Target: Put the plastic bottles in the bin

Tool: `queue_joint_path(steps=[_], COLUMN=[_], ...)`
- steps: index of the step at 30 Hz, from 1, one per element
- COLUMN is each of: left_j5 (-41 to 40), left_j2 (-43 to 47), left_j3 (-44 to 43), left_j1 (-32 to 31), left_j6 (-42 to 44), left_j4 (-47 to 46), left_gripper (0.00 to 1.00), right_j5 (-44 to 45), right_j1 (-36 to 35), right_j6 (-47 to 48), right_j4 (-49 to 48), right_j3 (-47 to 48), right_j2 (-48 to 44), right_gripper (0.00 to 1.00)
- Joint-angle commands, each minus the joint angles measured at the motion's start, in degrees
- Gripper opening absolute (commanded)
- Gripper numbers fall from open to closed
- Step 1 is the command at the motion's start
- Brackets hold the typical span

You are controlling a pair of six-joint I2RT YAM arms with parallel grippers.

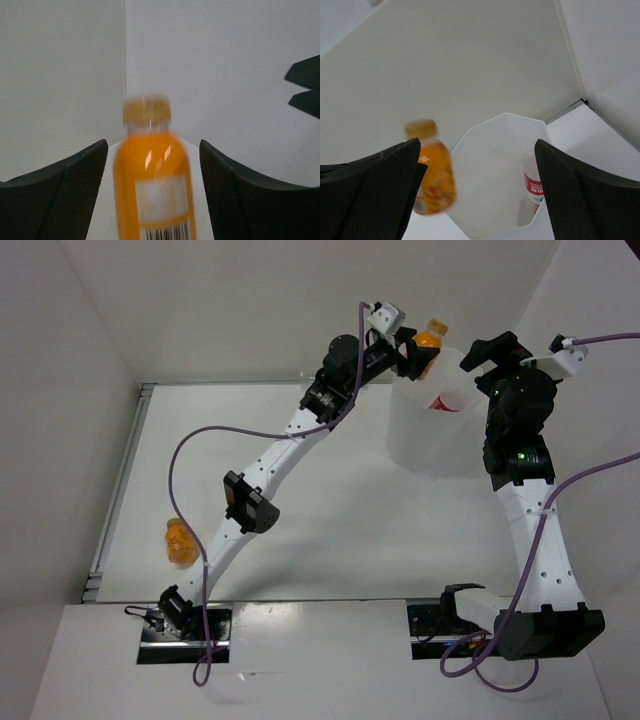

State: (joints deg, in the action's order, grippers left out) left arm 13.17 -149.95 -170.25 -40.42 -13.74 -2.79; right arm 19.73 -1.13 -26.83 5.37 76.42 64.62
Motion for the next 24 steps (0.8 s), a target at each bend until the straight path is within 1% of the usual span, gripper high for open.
queue_joint_path(steps=[1,2,3,4,5,8,11,13,14,15,16,17,18,19,20,21,22,23,24], left_j5=[-1.22,-1.22,-1.22,-1.22,-1.22,-1.82,-3.67,-4.20,-4.99,-5.78,-7.00,-7.02,-7.02,-7.71,-10.42,-13.92,-23.44,-27.80,-30.80], left_j2=[-0.78,-0.78,-0.78,-0.78,-0.78,-0.17,2.46,4.13,6.49,7.90,9.57,13.76,15.89,20.18,22.22,24.16,27.40,29.00,30.49], left_j3=[-1.48,-1.48,-1.48,-1.48,-0.96,-0.96,-3.76,-6.56,-7.54,-8.51,-9.47,-9.48,-9.48,-9.48,-9.48,-9.48,-9.48,-9.48,-9.48], left_j1=[-1.23,-1.24,-1.24,-1.84,-1.85,-2.38,-2.38,-2.38,-1.86,-1.85,-0.81,0.86,1.74,2.45,2.46,2.98,2.98,2.46,2.46], left_j6=[0.64,0.64,0.64,0.64,0.64,2.04,3.01,4.50,4.51,5.20,5.21,4.43,4.42,5.03,6.60,6.62,6.62,4.62,3.03], left_j4=[-7.06,-6.53,-6.53,-6.53,-5.83,-3.29,1.19,6.89,9.61,16.60,20.15,24.02,32.50,37.02,41.50,49.90,53.81,60.55,63.66], left_gripper=[0.81,0.81,0.84,0.94,1.00,1.00,1.00,1.00,1.00,1.00,1.00,1.00,1.00,1.00,1.00,1.00,1.00,1.00,1.00], right_j5=[1.89,1.90,1.90,2.42,2.42,2.42,1.02,0.23,-0.64,-1.70,-3.54,-8.17,-11.00,-13.63,-15.92,-19.86,-21.90,-23.58,-26.81], right_j1=[-0.10,-0.10,-0.10,-0.10,-0.10,-0.10,-0.10,-0.10,-0.10,-0.10,-0.10,-0.10,-0.10,-0.63,-0.63,-1.33,-1.86,-3.25,-4.14], right_j6=[-0.59,-0.59,-0.59,-0.59,-0.59,-0.59,-0.59,0.37,0.98,0.99,2.82,3.62,4.58,6.33,6.35,7.22,8.62,9.33,10.30], right_j4=[-2.82,-2.82,-2.82,-2.29,-2.29,-2.29,-2.29,-1.76,-0.81,-0.19,0.34,0.87,0.87,0.87,0.87,0.18,0.17,0.17,0.17], right_j3=[0.57,0.57,0.57,0.57,0.05,0.04,0.04,0.65,1.18,1.79,2.32,3.02,3.03,3.55,3.56,3.56,3.56,4.25,5.04], right_j2=[-0.46,-0.46,-0.46,-0.46,-0.46,-0.46,-0.99,-0.99,-0.29,0.67,1.20,1.82,2.96,3.58,3.58,4.45,5.51,6.21,6.92], right_gripper=[1.00,1.00,1.00,1.00,1.00,1.00,1.00,1.00,1.00,1.00,1.00,1.00,1.00,1.00,1.00,1.00,1.00,1.00,1.00])
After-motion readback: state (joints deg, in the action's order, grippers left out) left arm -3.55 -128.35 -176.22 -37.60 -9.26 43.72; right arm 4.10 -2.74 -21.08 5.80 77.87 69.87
